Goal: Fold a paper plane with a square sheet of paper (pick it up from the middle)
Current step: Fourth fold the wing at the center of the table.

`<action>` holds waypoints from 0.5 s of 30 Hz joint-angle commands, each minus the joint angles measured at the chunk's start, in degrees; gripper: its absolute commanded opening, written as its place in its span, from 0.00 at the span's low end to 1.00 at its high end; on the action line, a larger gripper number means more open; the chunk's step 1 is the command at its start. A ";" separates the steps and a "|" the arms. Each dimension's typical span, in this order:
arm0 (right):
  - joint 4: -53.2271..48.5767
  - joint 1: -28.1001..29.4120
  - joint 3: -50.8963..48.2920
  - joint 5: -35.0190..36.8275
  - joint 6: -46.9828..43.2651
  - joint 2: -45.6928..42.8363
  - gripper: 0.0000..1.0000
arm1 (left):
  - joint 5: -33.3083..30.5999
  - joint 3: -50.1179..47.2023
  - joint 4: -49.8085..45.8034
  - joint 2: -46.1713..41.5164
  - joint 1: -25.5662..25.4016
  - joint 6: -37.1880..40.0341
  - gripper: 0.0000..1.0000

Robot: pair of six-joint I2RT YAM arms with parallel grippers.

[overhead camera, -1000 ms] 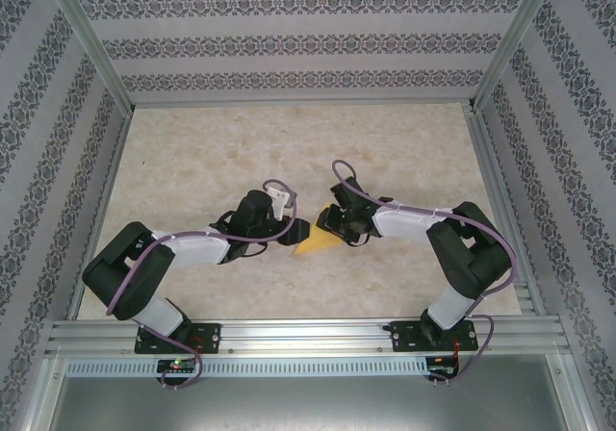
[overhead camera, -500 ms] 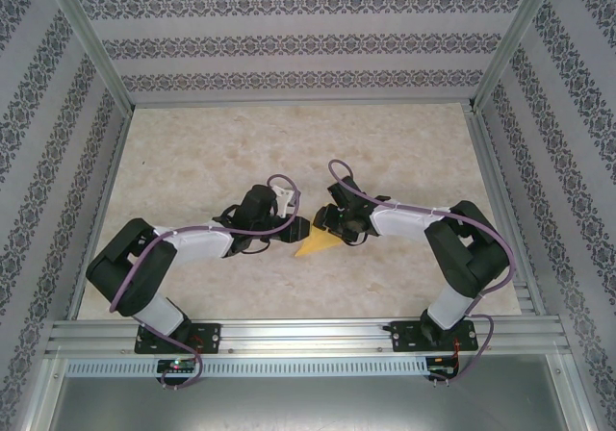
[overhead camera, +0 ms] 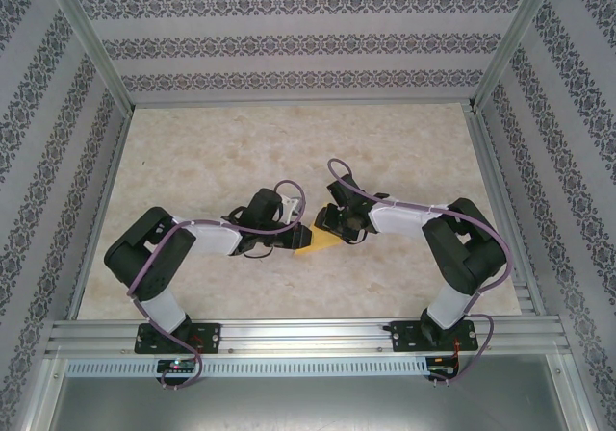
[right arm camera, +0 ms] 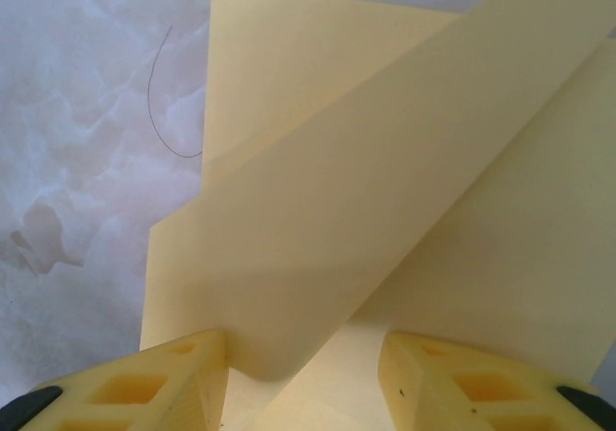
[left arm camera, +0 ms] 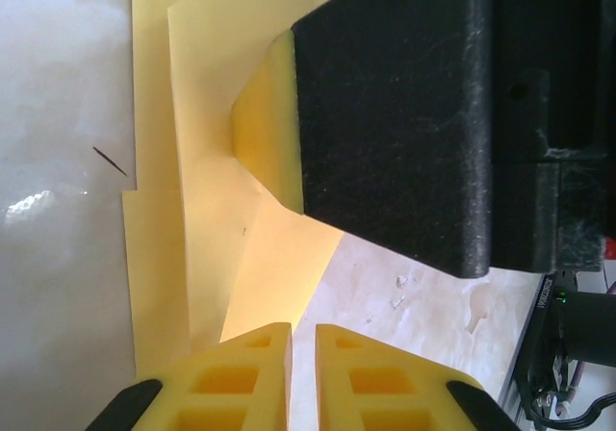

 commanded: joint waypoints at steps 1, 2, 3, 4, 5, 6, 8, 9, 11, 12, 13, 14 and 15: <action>-5.27 0.04 -2.49 -0.25 -1.19 4.97 0.49 | 0.54 1.72 1.46 0.87 0.52 0.44 0.15; -5.35 -0.04 -2.49 -0.28 -1.21 5.12 0.50 | 0.27 1.72 1.08 0.92 0.64 0.59 0.15; -5.34 0.00 -2.49 -0.36 -1.28 5.15 0.50 | 0.12 1.68 0.87 0.88 0.67 0.63 0.15; -5.29 -0.02 -2.49 -0.42 -1.50 5.18 0.50 | 0.16 1.52 1.00 0.62 0.79 0.55 0.16; -5.34 -0.01 -2.51 -0.53 -1.68 5.23 0.50 | 0.34 1.23 1.30 0.02 0.96 0.51 0.16; -5.30 0.02 -2.59 -0.54 -1.89 5.23 0.50 | 0.34 1.14 1.33 -0.65 1.07 0.47 0.16; -5.48 0.04 -2.58 -0.72 -2.56 5.23 0.53 | 0.08 1.15 0.76 -2.32 1.41 0.57 0.18; -5.55 -0.01 -2.74 -0.72 -2.98 5.23 0.54 | 0.00 1.20 0.66 -2.90 1.51 0.57 0.18; -6.00 0.00 -2.67 -0.63 -3.70 5.23 0.56 | -0.68 1.04 0.53 -4.18 1.94 0.58 0.19; -6.22 -0.01 -2.58 -0.58 -4.12 5.27 0.57 | -0.93 0.85 0.72 -4.55 2.15 0.34 0.19; -6.51 0.01 -2.45 -0.43 -4.50 5.41 0.58 | -1.06 0.74 1.00 -4.83 2.39 0.09 0.20; -6.89 0.01 -2.32 -0.20 -4.69 5.48 0.59 | -1.24 0.74 1.12 -4.99 2.53 -0.29 0.20; -7.34 0.04 -2.08 -0.04 -4.93 5.75 0.59 | -1.62 0.71 1.27 -5.14 2.70 -0.59 0.20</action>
